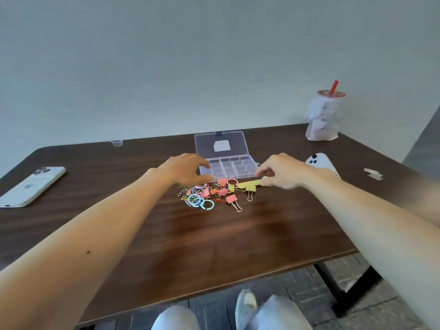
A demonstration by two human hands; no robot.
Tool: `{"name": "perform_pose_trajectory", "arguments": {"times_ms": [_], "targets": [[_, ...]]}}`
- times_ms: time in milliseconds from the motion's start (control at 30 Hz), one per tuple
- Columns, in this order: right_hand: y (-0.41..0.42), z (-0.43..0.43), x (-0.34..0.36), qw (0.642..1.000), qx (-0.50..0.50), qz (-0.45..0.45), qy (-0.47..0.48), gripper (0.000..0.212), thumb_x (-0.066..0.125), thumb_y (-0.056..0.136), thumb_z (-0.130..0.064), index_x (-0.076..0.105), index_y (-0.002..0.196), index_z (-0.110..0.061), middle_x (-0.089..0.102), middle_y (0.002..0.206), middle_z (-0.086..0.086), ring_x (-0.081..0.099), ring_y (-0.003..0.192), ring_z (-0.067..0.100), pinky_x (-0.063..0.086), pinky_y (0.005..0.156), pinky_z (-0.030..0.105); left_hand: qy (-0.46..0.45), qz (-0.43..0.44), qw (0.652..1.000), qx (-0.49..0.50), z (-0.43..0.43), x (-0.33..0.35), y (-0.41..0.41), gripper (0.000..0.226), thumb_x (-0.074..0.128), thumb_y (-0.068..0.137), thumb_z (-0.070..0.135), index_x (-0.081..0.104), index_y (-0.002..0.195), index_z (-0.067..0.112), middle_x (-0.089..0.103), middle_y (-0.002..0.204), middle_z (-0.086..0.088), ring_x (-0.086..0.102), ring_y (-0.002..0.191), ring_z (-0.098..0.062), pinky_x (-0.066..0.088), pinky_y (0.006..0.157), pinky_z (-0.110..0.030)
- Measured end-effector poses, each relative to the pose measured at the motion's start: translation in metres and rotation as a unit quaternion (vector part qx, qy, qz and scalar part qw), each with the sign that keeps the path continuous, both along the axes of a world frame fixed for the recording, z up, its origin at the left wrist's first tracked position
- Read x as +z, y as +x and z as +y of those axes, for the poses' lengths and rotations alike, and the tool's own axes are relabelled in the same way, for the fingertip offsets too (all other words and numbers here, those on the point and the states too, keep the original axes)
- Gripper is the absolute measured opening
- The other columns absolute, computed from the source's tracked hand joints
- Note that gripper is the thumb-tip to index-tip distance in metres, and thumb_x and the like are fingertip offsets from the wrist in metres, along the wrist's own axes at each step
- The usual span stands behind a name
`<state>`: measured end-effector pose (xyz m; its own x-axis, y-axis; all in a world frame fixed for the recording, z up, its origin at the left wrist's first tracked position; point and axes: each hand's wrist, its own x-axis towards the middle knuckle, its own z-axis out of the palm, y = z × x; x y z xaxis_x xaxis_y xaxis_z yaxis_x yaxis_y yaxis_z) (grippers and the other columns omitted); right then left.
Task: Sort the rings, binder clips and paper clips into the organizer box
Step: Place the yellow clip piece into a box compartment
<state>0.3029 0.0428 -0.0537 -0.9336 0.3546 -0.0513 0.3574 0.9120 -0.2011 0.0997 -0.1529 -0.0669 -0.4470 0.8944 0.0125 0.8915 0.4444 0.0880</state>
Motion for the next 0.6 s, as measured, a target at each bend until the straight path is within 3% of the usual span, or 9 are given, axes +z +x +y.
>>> {"name": "perform_pose_trajectory", "arguments": {"times_ms": [200,300,400,500,600], "targets": [[-0.024,0.022,-0.029,1.0,0.004,0.006,0.002,0.035,0.068,0.09,-0.031,0.067,0.123,-0.024,0.05,0.098,-0.007,0.053,0.097,0.018,0.046,0.083,0.033,0.035,-0.01,0.999,-0.018,0.036,-0.017,-0.004,0.05,0.051,0.09,0.059,0.056,0.13,0.03,0.051,0.143,0.002,0.048,0.13,-0.022,0.043,0.105,-0.046],[-0.033,0.038,-0.037,1.0,0.007,-0.01,-0.002,0.023,0.071,0.086,-0.035,0.071,0.108,-0.028,0.048,0.089,-0.011,0.056,0.095,0.02,0.05,0.081,0.039,0.039,-0.014,0.999,-0.027,0.055,-0.021,-0.013,0.052,0.052,0.087,0.062,0.058,0.128,0.03,0.053,0.141,0.002,0.049,0.128,-0.021,0.043,0.105,-0.046],[-0.04,0.051,-0.039,1.0,0.007,-0.006,-0.018,0.011,0.075,0.083,-0.036,0.066,0.085,-0.03,0.05,0.088,-0.013,0.056,0.088,0.017,0.047,0.073,0.034,0.031,-0.019,0.999,-0.033,0.069,-0.018,-0.021,0.057,0.054,0.085,0.065,0.056,0.129,0.03,0.052,0.141,0.001,0.048,0.128,-0.022,0.043,0.105,-0.046],[-0.043,0.058,-0.036,0.999,0.008,-0.002,-0.054,0.014,0.077,0.081,-0.032,0.063,0.081,-0.029,0.055,0.086,-0.012,0.054,0.08,0.009,0.042,0.065,0.027,-0.012,-0.027,0.999,-0.036,0.08,-0.01,-0.027,0.064,0.054,0.082,0.069,0.054,0.132,0.029,0.048,0.146,0.001,0.045,0.133,-0.023,0.04,0.109,-0.046],[-0.045,0.061,-0.026,0.996,0.02,0.014,-0.081,0.014,0.077,0.082,-0.03,0.063,0.08,-0.029,0.061,0.085,-0.007,0.058,0.078,0.013,0.043,0.061,0.027,-0.046,-0.043,0.997,-0.035,0.084,-0.004,-0.034,0.065,0.057,0.081,0.067,0.054,0.133,0.027,0.05,0.145,0.002,0.048,0.131,-0.022,0.04,0.109,-0.043]]}}
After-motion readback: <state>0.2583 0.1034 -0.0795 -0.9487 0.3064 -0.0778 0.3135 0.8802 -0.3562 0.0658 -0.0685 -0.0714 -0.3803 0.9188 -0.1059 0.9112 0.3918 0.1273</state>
